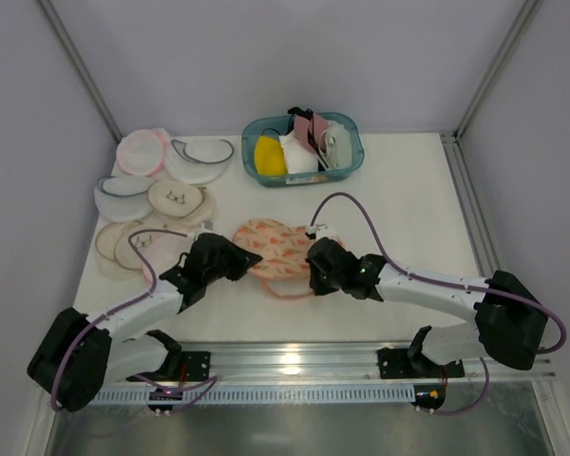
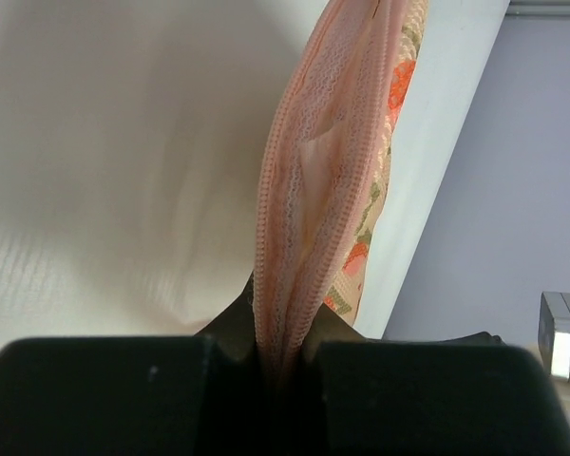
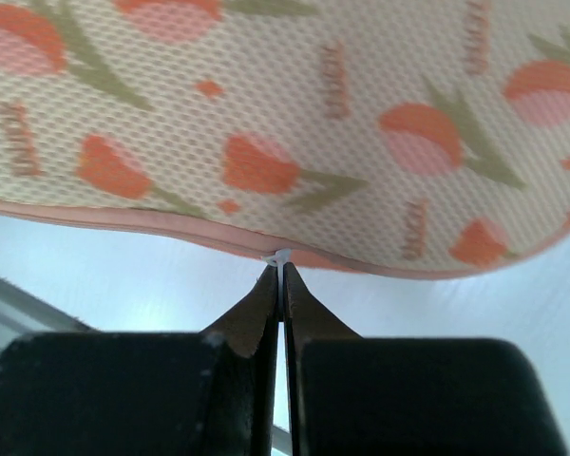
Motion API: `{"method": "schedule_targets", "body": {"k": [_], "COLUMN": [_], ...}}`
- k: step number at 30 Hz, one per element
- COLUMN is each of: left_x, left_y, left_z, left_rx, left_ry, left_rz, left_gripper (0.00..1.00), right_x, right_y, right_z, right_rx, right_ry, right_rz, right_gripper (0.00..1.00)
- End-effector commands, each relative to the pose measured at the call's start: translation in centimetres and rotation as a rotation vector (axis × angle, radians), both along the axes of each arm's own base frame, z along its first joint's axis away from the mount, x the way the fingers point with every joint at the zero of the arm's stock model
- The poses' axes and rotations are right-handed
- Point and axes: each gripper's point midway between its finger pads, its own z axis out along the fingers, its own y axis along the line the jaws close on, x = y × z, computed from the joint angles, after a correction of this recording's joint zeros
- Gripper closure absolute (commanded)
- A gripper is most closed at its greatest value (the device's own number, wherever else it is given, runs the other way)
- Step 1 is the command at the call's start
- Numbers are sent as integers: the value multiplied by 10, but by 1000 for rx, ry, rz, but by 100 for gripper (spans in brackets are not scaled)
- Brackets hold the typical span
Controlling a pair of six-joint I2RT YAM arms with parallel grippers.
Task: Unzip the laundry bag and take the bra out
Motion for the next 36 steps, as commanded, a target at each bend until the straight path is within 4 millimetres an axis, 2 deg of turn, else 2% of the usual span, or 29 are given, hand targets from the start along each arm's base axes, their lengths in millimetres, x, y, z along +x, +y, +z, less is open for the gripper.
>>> {"method": "schedule_targets", "body": {"k": [1, 5, 11, 13, 16, 17, 19, 20, 21, 23, 24, 27, 30, 31, 32, 33, 34, 35, 36], "left_x": [12, 10, 18, 23, 37, 41, 54, 60, 66, 74, 79, 80, 70, 64, 54, 47, 40, 27, 16], "left_y": [8, 14, 21, 15, -7, -18, -31, -35, -38, -42, -41, -35, -17, -5, 2, 7, 12, 18, 23], "left_z": [21, 27, 32, 29, 44, 39, 47, 33, 34, 32, 30, 31, 23, 29, 24, 25, 40, 34, 27], "left_rx": [4, 30, 62, 57, -7, -31, -59, -55, -59, -67, -65, -44, 17, 42, 57, 64, 52, 71, 82], "left_ry": [-73, -75, -86, -87, -138, -131, -156, -130, -136, -133, -138, -143, -94, -91, -70, -64, -95, -58, -35], "left_rz": [0, -28, -51, -78, -152, -192, -225, -233, -232, -220, -201, -167, -106, -67, -50, -37, -22, -19, -17], "left_gripper": [100, 100, 100, 100, 98, 96, 87, 80, 59, 38, 24, 5, 1, 0, 0, 1, 1, 1, 1], "right_x": [9, 18, 23, 23, 21, 21, 20, 20, 19, 19, 18, 17, 18, 18, 17, 17, 16, 7, 7], "right_y": [-48, -79, -101, -101, -101, -101, -101, -101, -102, -103, -103, -102, -99, -97, -93, -86, -78, -61, -44], "right_z": [-5, -9, -6, -2, 1, 3, 4, 6, 6, 8, 9, 12, 12, 13, 12, 13, 14, 13, 18], "right_rx": [-183, -274, -295, -282, -274, -266, -258, -249, -248, -243, -236, -221, -206, -200, -184, -162, -133, -69, 5], "right_ry": [-46, -57, -71, -80, -83, -88, -87, -91, -91, -94, -95, -102, -103, -102, -90, -91, -84, -40, -47], "right_rz": [-137, -244, -308, -306, -301, -302, -299, -299, -301, -301, -302, -301, -294, -287, -271, -244, -213, -139, -79], "right_gripper": [96, 96, 96, 96, 96, 96, 96, 96, 96, 96, 96, 96, 96, 96, 96, 96, 96, 96, 96]}}
